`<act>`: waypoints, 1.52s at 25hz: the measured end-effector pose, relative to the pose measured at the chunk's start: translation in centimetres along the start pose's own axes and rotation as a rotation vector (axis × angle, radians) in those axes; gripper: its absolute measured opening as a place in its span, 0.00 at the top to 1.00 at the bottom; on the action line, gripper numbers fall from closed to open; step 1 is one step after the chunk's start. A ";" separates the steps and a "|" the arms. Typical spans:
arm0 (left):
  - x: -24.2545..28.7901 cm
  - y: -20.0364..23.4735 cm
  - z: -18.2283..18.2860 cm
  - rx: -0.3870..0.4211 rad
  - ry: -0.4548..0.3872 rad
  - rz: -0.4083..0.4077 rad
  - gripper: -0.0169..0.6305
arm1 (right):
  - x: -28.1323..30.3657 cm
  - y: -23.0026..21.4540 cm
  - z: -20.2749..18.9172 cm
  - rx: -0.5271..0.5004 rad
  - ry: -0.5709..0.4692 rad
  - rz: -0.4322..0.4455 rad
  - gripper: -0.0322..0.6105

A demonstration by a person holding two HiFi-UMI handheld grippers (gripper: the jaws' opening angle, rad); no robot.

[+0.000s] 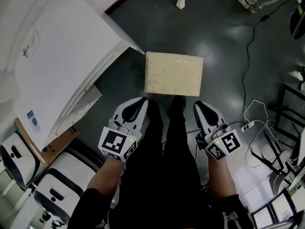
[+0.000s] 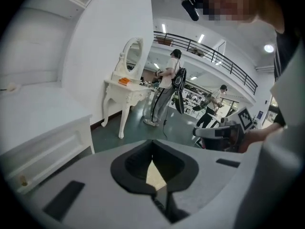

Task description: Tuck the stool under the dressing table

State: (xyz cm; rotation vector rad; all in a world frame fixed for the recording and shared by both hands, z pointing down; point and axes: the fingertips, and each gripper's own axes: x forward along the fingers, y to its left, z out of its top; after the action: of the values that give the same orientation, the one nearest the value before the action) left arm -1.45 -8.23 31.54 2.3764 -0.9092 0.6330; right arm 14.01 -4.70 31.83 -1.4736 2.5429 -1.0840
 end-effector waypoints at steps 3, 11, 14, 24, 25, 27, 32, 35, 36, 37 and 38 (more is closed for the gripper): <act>2.7 1.1 -2.2 -0.033 0.026 0.002 0.96 | 1.5 -2.6 -2.3 0.010 0.021 0.006 0.91; 7.9 3.6 -7.9 -0.071 0.030 0.022 0.96 | 4.3 -7.3 -9.8 0.044 0.087 0.037 0.91; 9.1 4.1 -10.9 -0.106 0.051 -0.017 0.96 | 5.2 -8.4 -11.9 0.049 0.104 0.030 0.91; 14.7 7.6 -16.9 -0.110 0.094 -0.010 0.96 | 8.8 -13.5 -16.7 0.012 0.164 0.003 0.91; 15.1 7.9 -17.2 -0.109 0.093 -0.005 0.94 | 9.1 -13.9 -17.1 0.003 0.176 0.002 0.91; 16.0 8.8 -18.0 -0.109 0.098 0.006 0.87 | 9.5 -14.6 -17.9 0.001 0.206 0.015 0.86; 18.5 10.7 -21.0 -0.124 0.156 0.025 0.73 | 10.2 -16.9 -20.1 0.020 0.285 0.007 0.73; 19.6 11.8 -23.1 -0.122 0.216 0.063 0.48 | 10.7 -19.0 -21.3 0.019 0.321 -0.048 0.58; 19.9 12.2 -23.8 -0.123 0.234 0.080 0.44 | 10.7 -19.7 -21.6 0.017 0.330 -0.070 0.54; 20.2 12.5 -24.4 -0.125 0.248 0.094 0.40 | 10.8 -20.3 -21.9 0.014 0.337 -0.091 0.52; 20.4 12.8 -24.9 -0.131 0.260 0.104 0.35 | 10.8 -20.9 -22.2 0.011 0.342 -0.110 0.51</act>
State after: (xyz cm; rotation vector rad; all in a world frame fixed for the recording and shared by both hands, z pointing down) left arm -2.80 -10.91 66.08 2.0832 -0.9319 0.8722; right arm 16.50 -7.28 63.95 -1.5614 2.6874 -1.4801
